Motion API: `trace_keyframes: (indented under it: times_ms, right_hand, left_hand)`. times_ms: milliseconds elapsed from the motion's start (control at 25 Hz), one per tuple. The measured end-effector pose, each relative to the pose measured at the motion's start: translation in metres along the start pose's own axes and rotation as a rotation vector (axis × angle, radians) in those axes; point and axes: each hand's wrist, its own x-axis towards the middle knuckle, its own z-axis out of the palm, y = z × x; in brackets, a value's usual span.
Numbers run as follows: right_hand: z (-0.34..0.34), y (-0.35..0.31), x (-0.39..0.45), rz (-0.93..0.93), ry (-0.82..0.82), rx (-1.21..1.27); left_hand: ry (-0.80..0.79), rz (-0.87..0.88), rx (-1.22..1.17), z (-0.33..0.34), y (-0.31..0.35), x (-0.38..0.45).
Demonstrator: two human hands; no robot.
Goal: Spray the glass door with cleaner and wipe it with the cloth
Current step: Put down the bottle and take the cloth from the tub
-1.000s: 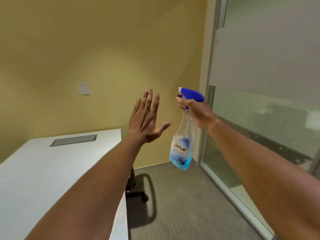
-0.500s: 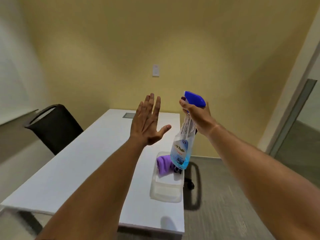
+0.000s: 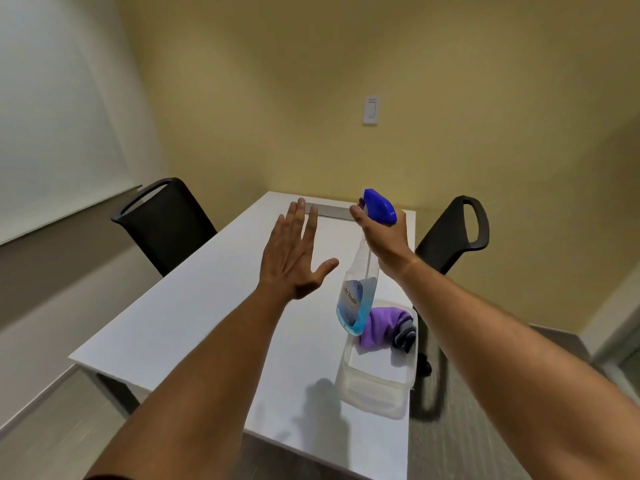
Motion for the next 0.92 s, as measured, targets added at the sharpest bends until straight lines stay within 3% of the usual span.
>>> trace_keyframes:
  times_ms: [280, 600, 920]
  right_hand:
    - [0.048, 0.073, 0.013, 0.063, 0.158, -0.046]
    - [0.107, 0.154, 0.000, -0.029, 0.362, -0.176]
    - [0.126, 0.189, -0.015, 0.044, 0.397, -0.235]
  left_hand:
    - [-0.089, 0.042, -0.030, 0.063, -0.038, 0.020]
    - [-0.209, 0.171, -0.137, 0.133, -0.093, 0.027]
    - [-0.284, 0.247, -0.200, 0.169, -0.104, 0.013]
